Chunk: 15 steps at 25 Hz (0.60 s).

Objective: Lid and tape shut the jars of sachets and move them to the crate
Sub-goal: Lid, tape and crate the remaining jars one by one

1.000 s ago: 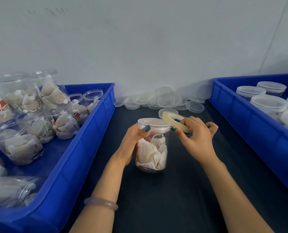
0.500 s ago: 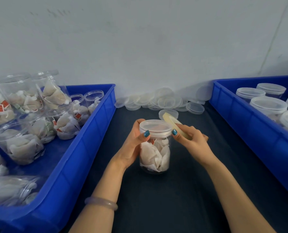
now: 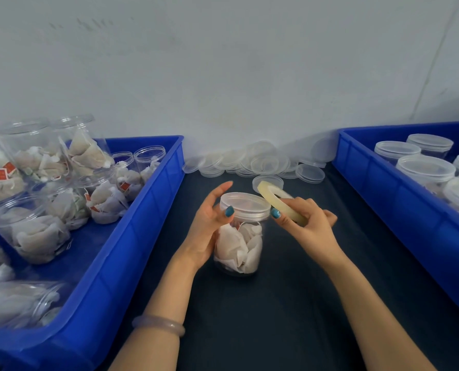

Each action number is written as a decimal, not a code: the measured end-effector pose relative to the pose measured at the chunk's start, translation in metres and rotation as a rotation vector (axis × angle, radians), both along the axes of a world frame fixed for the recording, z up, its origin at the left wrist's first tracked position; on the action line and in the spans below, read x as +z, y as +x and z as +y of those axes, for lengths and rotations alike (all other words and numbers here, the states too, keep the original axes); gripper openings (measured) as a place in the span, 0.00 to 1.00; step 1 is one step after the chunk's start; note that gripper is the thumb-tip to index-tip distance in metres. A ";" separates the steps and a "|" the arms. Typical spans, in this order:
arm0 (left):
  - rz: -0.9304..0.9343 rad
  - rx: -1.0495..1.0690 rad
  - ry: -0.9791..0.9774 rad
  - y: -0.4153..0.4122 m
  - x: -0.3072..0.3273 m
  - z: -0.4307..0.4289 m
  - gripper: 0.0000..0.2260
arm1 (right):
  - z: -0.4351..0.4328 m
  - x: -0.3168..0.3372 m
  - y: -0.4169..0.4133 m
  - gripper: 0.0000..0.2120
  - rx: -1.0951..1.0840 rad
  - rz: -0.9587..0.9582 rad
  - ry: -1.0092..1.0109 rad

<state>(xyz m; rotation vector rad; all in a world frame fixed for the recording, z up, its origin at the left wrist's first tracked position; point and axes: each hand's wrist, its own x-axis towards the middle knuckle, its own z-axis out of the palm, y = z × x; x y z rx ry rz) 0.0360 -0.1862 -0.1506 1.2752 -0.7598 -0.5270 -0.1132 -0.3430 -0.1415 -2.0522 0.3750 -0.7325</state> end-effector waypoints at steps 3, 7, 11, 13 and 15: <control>0.000 0.013 -0.018 -0.001 -0.001 0.001 0.48 | -0.012 -0.003 -0.006 0.14 0.003 0.041 -0.218; 0.059 -0.044 -0.093 0.001 -0.002 0.005 0.46 | -0.012 -0.003 -0.003 0.24 -0.141 0.022 -0.404; 0.090 -0.162 -0.065 -0.002 -0.002 0.007 0.42 | -0.006 -0.005 -0.002 0.26 -0.207 -0.041 -0.450; 0.087 -0.150 -0.047 -0.003 -0.003 0.006 0.36 | -0.007 -0.006 -0.002 0.26 -0.215 0.024 -0.474; 0.095 -0.138 -0.031 -0.004 -0.002 0.005 0.30 | -0.006 -0.007 0.000 0.26 -0.219 0.082 -0.471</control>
